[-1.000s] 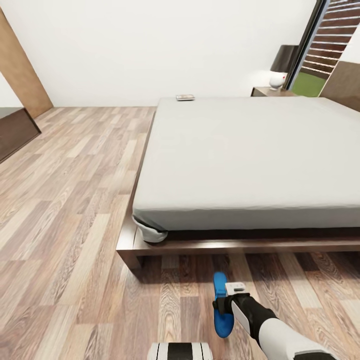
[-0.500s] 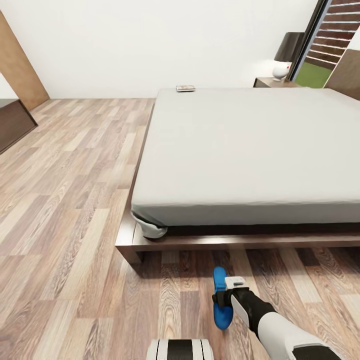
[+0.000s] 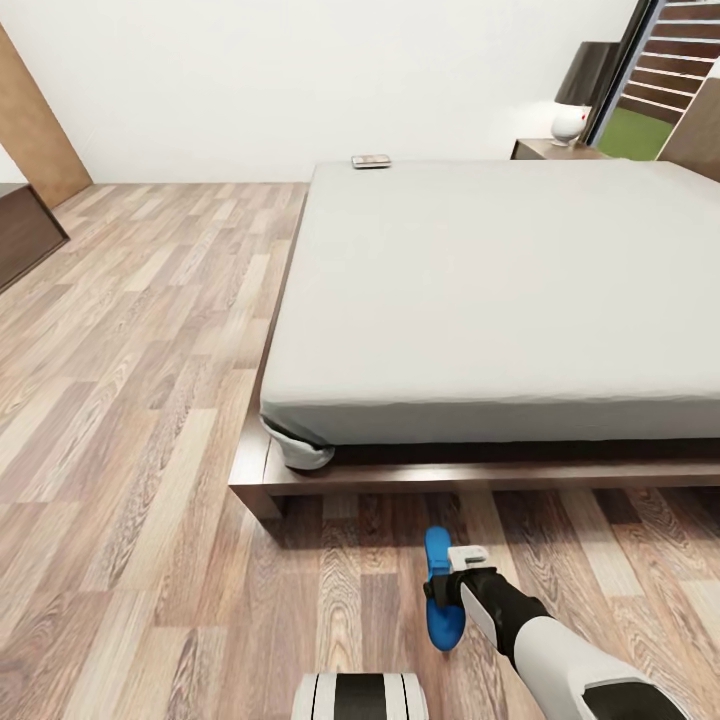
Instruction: In the bedroom, move the book from the bed onto either nightstand, and place the two sandals side by side next to the bed.
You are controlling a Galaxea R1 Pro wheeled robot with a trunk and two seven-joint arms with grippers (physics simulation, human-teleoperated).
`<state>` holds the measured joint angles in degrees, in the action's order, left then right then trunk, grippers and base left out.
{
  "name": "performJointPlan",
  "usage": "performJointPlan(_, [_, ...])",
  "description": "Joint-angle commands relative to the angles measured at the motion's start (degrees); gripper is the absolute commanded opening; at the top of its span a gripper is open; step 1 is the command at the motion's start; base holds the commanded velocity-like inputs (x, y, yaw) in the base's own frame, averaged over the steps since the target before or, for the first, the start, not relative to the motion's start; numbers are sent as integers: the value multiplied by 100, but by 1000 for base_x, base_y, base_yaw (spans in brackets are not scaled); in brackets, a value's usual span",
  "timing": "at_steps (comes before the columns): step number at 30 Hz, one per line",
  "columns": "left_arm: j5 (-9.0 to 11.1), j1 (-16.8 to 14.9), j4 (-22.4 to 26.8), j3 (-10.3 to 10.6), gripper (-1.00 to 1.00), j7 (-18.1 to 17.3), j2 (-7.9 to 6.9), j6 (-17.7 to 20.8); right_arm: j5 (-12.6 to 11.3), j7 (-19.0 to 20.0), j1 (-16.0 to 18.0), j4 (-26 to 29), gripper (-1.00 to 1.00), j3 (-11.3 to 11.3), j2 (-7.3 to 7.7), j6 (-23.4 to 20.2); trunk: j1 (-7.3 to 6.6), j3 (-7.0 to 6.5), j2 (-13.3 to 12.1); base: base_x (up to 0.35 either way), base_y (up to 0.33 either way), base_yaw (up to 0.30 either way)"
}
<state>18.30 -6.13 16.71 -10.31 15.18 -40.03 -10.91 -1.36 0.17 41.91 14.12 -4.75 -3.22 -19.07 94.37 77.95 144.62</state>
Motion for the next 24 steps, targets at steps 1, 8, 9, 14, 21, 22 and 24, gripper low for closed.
performJointPlan(1, [59, -2, 0, 18, -100, 40, -2, -25, -14, 1, 1, 11, -100, -50, 4, -35, -1, 4, 1, 0, 0, 0])
performJointPlan(8, [59, -3, 27, 13, -100, 382, -24, -20, -13, 1, 1, 11, -100, -66, 5, -35, -1, 4, 1, 0, 0, 0])
performJointPlan(9, [59, -3, 29, 13, -100, 395, -32, -19, -13, 1, 1, 13, -100, -67, 5, -35, -1, 4, 1, 0, 0, 0])
performJointPlan(14, [59, -3, 33, 12, -100, 510, -116, -10, -13, 11, 0, 31, -100, -77, 6, 3, -1, 4, 1, 0, 0, 0])
performJointPlan(21, [59, -3, 36, 12, -100, 608, -151, 0, -13, 23, -2, 38, -100, -121, 13, 88, -1, 4, 1, 0, 0, 0])
performJointPlan(22, [59, -3, 37, 12, -100, 610, -151, 0, -13, 22, -1, 38, -100, -123, 14, 90, -1, 4, 1, 0, 0, 0])
performJointPlan(24, [59, -4, 37, 13, -100, 611, -154, 4, -16, 22, -2, 38, -100, -124, 24, 92, -1, 4, 1, 0, 0, 0])
